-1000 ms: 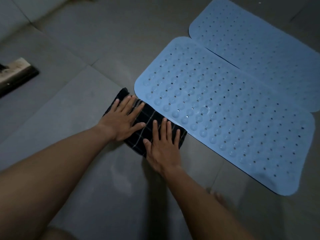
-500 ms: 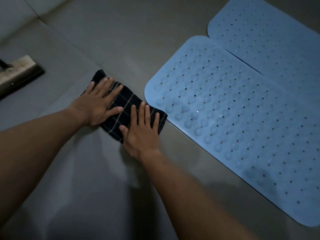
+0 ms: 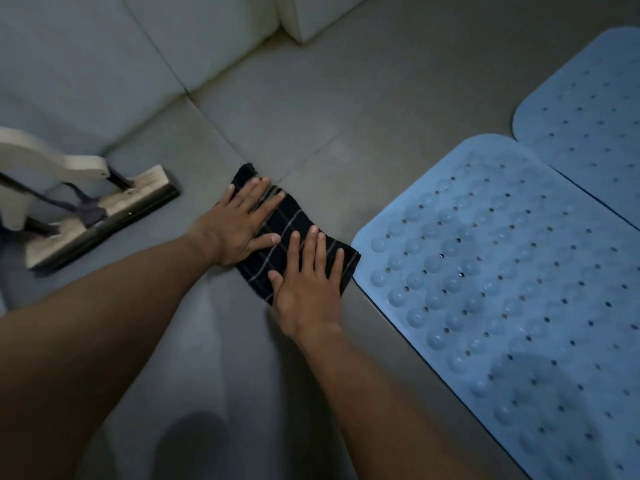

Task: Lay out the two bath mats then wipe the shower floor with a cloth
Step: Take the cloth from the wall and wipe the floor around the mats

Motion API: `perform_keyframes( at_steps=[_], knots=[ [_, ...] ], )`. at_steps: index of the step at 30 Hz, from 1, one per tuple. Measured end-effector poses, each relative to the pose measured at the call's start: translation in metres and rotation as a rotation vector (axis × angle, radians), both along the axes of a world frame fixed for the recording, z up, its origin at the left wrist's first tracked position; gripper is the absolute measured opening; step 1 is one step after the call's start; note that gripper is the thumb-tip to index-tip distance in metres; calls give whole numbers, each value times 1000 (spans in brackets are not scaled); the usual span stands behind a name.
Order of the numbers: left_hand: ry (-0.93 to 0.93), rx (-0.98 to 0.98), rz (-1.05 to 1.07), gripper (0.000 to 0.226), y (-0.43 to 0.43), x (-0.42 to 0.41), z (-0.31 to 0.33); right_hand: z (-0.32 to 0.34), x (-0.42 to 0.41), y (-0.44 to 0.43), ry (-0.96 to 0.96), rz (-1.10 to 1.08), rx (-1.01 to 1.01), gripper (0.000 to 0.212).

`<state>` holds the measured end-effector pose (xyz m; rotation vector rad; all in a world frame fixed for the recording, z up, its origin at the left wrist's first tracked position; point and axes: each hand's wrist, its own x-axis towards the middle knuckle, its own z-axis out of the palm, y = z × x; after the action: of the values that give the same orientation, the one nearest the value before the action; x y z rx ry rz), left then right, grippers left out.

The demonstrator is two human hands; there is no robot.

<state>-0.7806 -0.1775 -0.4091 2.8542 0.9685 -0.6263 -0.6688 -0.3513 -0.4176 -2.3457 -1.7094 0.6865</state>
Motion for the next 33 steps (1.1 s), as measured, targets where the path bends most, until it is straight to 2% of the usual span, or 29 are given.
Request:
perform_keyframes(
  at_steps=[5, 10, 14, 21, 25, 29, 33],
  knots=[
    [54, 8, 11, 87, 0, 3, 6, -3, -3, 3, 42, -42, 34, 71],
    [107, -4, 23, 89, 0, 6, 9, 5, 2, 5, 65, -1, -38, 72],
    [74, 0, 7, 88, 4, 4, 7, 10, 2, 8, 70, -26, -58, 71],
    [118, -17, 17, 94, 64, 28, 11, 13, 18, 67, 190, -121, -60, 65],
    [209, -36, -20, 85, 94, 51, 12, 13, 32, 89, 231, -164, -89, 63],
    [161, -28, -74, 82, 104, 64, 8, 11, 38, 98, 289, -268, -57, 65],
    [131, -14, -134, 83, 109, 67, 5, 7, 37, 104, 212, -305, -68, 63]
  ],
)
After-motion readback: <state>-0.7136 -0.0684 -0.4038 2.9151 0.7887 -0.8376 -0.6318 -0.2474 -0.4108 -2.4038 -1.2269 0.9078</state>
